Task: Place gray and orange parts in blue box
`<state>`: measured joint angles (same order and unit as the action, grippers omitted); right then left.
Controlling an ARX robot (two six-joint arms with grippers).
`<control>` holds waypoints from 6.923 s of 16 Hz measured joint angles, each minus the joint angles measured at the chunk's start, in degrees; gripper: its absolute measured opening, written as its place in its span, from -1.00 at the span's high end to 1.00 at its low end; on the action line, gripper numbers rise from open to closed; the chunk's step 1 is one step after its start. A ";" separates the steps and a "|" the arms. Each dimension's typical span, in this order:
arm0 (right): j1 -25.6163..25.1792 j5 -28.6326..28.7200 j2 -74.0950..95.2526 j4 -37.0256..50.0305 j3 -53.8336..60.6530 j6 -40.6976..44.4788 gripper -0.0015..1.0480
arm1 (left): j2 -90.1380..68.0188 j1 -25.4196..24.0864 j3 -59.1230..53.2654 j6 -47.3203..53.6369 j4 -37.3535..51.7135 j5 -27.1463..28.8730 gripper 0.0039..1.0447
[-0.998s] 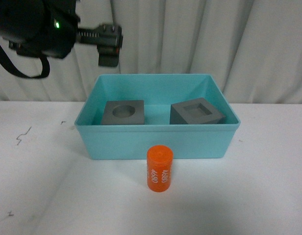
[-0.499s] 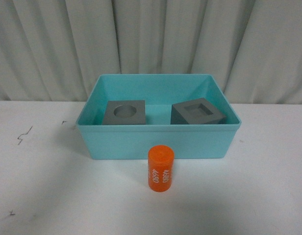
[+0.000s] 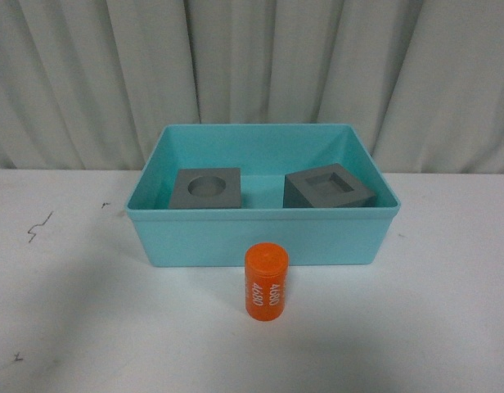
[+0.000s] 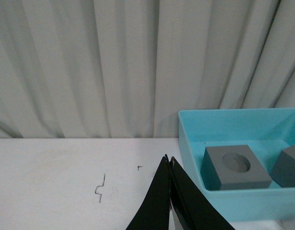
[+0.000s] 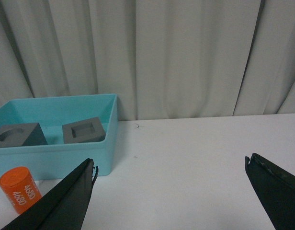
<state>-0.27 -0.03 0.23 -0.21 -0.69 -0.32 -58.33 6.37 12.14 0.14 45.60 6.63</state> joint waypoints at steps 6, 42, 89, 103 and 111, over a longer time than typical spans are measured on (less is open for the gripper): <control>0.00 0.00 0.00 0.02 0.00 0.00 -0.87 | 12.98 -6.60 -6.95 -0.07 -6.16 -6.01 0.97; -0.92 3.26 1.38 -4.57 -1.27 -1.38 -0.87 | 57.94 -6.34 -11.52 -0.13 -45.81 -6.60 -0.68; 29.73 10.62 111.91 -10.14 -70.53 -4.48 0.12 | 57.94 -6.34 -11.52 -0.11 -45.81 -6.64 -0.88; 19.74 12.13 113.18 -11.61 -84.08 -6.36 0.12 | 57.94 -6.34 -11.52 -0.11 -45.81 -6.64 -0.88; 18.62 12.59 121.72 -12.00 -90.66 -6.43 0.12 | 57.94 -6.34 -11.52 -0.11 -45.81 -6.62 -0.88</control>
<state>18.35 12.56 121.95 -12.21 -91.35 -6.74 -0.38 0.03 0.62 0.03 -0.21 0.01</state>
